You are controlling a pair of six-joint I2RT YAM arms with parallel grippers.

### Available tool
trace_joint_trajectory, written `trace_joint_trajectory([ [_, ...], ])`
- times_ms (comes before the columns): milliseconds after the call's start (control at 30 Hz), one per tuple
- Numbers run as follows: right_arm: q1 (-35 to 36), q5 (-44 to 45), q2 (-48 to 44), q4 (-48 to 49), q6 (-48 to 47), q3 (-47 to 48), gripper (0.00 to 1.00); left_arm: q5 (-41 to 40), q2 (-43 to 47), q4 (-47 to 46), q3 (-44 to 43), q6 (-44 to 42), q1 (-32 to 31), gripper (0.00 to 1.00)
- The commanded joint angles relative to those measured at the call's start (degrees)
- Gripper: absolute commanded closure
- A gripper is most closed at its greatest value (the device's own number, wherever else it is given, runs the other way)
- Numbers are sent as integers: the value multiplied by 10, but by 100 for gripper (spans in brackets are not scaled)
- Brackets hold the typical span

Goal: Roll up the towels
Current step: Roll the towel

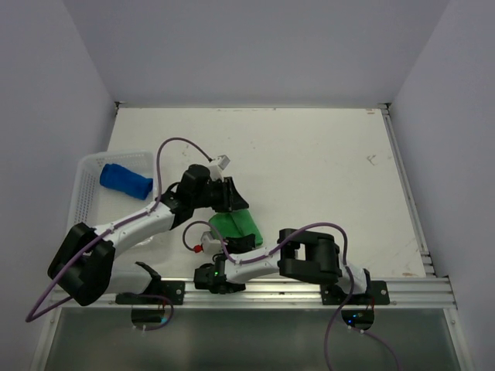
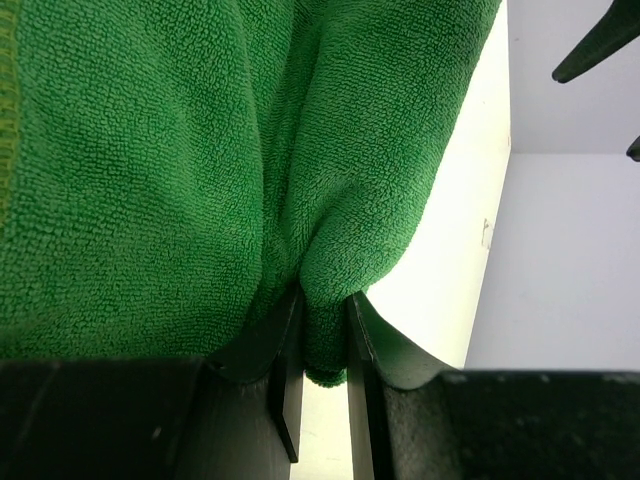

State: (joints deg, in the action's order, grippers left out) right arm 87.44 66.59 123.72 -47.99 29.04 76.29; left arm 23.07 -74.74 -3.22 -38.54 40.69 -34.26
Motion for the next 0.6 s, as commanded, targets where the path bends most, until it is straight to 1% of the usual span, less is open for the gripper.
trace_joint_trajectory([
  [0, 3, -99, 31, 51, 25, -1, 100, -11, 2, -13, -4, -24, -1, 62],
  [33, 4, -100, 33, 50, 24, 0, 100, 13, -2, -45, 7, -16, -2, 61],
  [100, 3, -101, 34, 51, 24, 2, 100, 35, -19, -75, 14, -10, -2, 62],
  [233, 3, -104, 32, 56, 19, -1, 100, 47, -39, -106, 14, -22, -25, 63],
  [400, 2, -106, 31, 61, 17, -4, 100, 39, -83, -103, 22, -39, -35, 64],
  [567, 2, -116, 22, 70, 23, -14, 100, 8, -123, -91, 44, -36, -34, 67],
])
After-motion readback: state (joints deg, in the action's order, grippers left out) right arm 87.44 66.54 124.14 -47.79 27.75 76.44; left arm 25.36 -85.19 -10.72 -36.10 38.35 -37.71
